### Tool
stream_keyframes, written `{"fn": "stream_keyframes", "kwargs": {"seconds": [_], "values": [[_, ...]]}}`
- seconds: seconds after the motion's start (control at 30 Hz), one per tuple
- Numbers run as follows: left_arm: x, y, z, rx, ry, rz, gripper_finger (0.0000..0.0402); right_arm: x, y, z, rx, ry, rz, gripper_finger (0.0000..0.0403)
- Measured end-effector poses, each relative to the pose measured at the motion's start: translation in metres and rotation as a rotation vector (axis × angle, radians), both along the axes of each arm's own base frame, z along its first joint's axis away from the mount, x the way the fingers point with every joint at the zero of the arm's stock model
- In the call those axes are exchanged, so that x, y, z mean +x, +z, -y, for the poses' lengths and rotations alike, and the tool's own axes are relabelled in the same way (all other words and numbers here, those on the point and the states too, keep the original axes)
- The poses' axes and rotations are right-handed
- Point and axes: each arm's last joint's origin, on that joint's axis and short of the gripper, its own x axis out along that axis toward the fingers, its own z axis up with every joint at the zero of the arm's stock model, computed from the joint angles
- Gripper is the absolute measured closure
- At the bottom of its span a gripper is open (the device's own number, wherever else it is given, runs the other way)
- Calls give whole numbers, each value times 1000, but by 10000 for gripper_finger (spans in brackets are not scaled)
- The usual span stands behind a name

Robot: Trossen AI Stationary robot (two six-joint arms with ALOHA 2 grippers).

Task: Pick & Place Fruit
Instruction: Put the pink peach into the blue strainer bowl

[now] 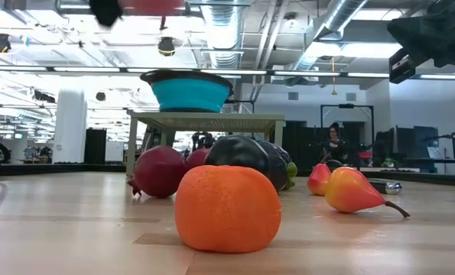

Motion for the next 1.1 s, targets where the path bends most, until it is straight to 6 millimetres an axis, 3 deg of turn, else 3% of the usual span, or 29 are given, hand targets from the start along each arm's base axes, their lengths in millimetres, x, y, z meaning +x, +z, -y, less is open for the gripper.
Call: {"fn": "stream_keyframes", "kwargs": {"seconds": [0.13, 0.27, 0.57, 0.73, 1.1], "values": [[-16, 52, 8, 172, -3, 159, 114, 0, 0, 0, 0, 0, 0, 386], [-24, 87, 3, 444, 258, 179, 114, 0, 0, 0, 0, -1, 0, 386], [-2, 141, -66, 690, 727, 32, 114, 0, 0, 0, 0, 0, 0, 386], [15, 141, -111, 762, 778, -143, 114, 0, 0, 0, 0, 0, 0, 386], [41, 113, -200, 477, 659, -426, 114, 0, 0, 0, 0, -1, 0, 386]]}}
